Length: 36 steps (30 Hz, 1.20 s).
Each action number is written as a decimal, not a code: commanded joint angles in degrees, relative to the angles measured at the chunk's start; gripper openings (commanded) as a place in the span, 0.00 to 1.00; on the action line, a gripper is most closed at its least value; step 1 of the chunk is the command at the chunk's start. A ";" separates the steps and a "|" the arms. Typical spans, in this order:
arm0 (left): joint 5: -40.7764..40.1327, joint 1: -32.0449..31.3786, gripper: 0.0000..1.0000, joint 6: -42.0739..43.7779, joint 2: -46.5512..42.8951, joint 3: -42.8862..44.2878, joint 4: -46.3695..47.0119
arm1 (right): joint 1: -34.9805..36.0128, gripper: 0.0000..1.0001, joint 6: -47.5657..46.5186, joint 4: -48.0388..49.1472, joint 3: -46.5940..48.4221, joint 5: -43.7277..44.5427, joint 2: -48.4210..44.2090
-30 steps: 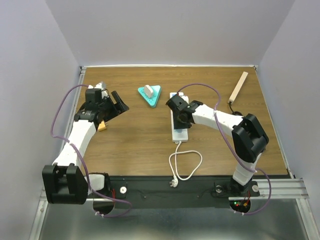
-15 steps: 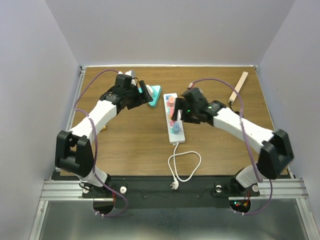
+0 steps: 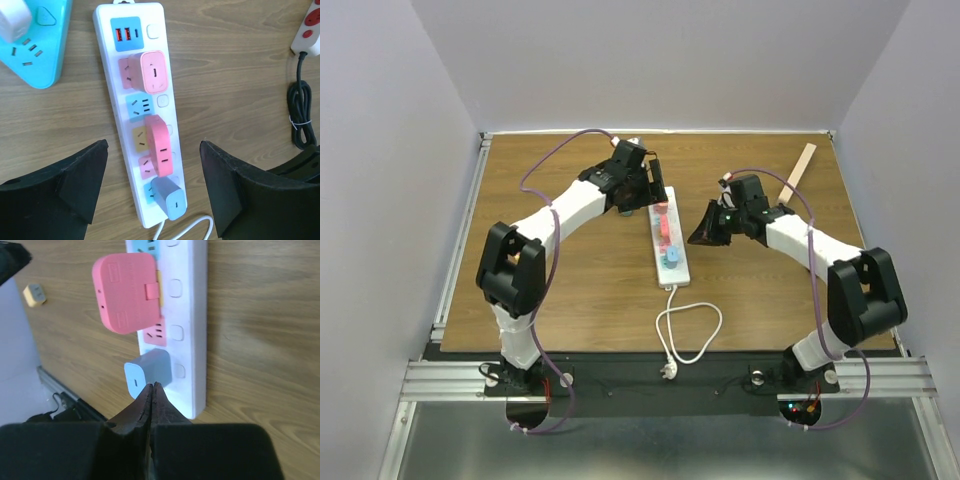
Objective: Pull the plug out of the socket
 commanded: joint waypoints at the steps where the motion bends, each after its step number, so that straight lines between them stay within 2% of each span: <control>1: -6.23 -1.67 0.85 -1.12 3.11 6.45 -5.11 | -0.52 0.01 -0.74 10.38 1.56 -11.40 3.39; 8: -7.48 -3.43 0.84 -0.33 8.39 9.71 -8.99 | -1.04 0.00 -1.35 13.11 3.68 -14.92 12.69; 14: -6.25 -5.02 0.79 0.72 10.60 11.74 -10.74 | -1.22 0.00 -1.44 15.49 3.77 -16.59 16.83; 21: -5.55 -6.77 0.76 0.73 12.35 13.40 -11.27 | -1.40 0.00 -1.09 18.12 3.06 -19.05 19.39; 30: -4.93 -8.27 0.67 1.60 15.87 12.53 -11.45 | -1.40 0.01 -0.82 18.30 2.80 -18.79 22.03; 35: -5.02 -8.27 0.51 2.48 16.58 11.30 -11.10 | -1.40 0.01 -0.65 18.30 1.13 -16.51 22.55; 36: -5.02 -8.27 0.42 2.74 16.84 11.56 -11.10 | -1.40 0.00 -0.65 18.39 0.69 -16.16 22.73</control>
